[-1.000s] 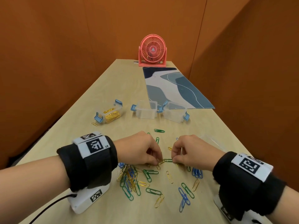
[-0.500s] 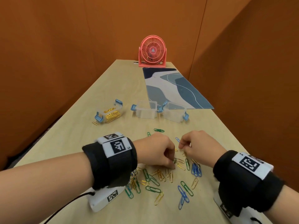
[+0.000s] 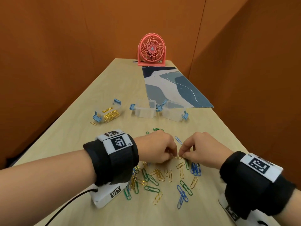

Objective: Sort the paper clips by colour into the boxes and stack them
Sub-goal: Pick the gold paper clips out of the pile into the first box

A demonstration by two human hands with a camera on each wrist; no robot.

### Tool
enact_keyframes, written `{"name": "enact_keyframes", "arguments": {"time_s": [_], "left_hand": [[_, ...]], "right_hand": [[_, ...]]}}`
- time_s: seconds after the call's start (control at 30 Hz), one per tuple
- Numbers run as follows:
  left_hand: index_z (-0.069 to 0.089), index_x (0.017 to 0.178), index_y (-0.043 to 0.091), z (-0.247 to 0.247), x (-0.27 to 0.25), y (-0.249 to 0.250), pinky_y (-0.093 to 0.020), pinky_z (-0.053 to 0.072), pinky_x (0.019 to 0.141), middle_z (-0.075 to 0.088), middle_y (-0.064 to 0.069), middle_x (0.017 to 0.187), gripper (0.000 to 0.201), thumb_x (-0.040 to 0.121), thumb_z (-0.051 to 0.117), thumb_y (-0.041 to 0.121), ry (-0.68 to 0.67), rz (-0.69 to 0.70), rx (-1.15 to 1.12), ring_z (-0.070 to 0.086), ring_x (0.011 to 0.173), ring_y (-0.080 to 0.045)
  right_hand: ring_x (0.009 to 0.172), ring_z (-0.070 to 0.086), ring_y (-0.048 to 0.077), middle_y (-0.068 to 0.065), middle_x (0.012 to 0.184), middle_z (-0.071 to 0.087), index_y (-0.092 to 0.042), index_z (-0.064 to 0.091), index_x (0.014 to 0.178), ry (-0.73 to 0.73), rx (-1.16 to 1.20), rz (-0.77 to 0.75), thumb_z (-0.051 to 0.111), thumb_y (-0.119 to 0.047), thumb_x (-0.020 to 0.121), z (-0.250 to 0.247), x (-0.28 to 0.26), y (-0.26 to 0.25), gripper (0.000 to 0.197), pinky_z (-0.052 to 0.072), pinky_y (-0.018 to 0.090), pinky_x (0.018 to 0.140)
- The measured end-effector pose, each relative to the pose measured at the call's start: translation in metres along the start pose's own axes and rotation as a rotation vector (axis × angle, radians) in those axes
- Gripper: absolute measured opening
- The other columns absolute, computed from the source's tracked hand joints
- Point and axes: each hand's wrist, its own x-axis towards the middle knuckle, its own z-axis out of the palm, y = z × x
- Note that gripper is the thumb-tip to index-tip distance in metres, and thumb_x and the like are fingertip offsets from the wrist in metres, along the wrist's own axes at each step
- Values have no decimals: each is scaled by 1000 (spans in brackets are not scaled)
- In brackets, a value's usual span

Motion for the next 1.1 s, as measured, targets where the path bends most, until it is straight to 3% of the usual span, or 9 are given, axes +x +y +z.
{"name": "enact_keyframes", "arguments": {"time_s": [0.13,0.23,0.3,0.4,0.6,0.7,0.77,0.9,1.1], "left_hand": [[71,106,18,2,-10,-2,-24,46,88,67,1,104,26,85,55,12,29,90,-49,58,93,-9],[64,113,18,4,-9,0,-30,44,91,63,-1,111,30,86,52,15,53,116,-43,56,100,-15],[63,115,15,6,-8,4,-33,44,90,63,-2,112,30,88,50,18,13,145,-19,56,99,-18],[67,115,14,7,-11,5,-26,42,95,65,1,117,30,89,52,13,-24,190,-36,58,104,-15],[73,102,14,0,-18,11,-16,43,91,70,2,105,22,86,58,9,16,311,-127,60,96,-5],[71,107,9,3,-12,30,-22,45,92,71,-4,107,24,87,58,5,-53,432,-145,63,100,-15],[70,109,4,9,-8,40,-19,42,94,70,-9,112,29,86,55,-2,-116,478,-100,63,104,-21],[69,109,3,3,-12,30,-9,31,94,67,-10,118,40,78,48,-8,-149,387,-64,59,110,-21],[70,111,23,-15,-42,-2,-16,44,92,68,9,113,26,89,58,15,-48,143,-105,60,100,-3]], "right_hand": [[75,56,2,-10,84,66,-27,73,88,-26,0,-30,55,-12,85,-1,-2,1,24,38,5,59],[79,57,10,-7,85,66,-27,69,87,2,-7,-1,53,-13,81,0,-1,3,22,44,17,68],[77,57,10,-6,84,65,-28,64,86,-24,-2,19,58,-15,79,0,-2,3,16,45,18,66],[79,56,11,-5,89,62,-30,56,88,-48,-13,41,62,-15,76,1,-1,4,20,44,18,63],[87,59,18,-2,88,63,-28,59,78,71,-7,56,48,-6,78,3,2,7,25,52,31,79],[84,58,17,-5,83,62,-28,60,77,143,10,36,48,-8,79,3,3,7,24,48,27,75],[73,55,11,-9,75,58,-27,61,76,120,24,5,49,-7,79,3,3,6,24,43,21,65],[60,48,1,-16,64,53,-26,63,74,94,21,-52,50,-5,79,4,2,3,25,34,9,54],[58,50,-5,-13,67,59,-27,69,81,5,101,-157,67,-22,81,0,-2,-4,5,40,6,57]]}}
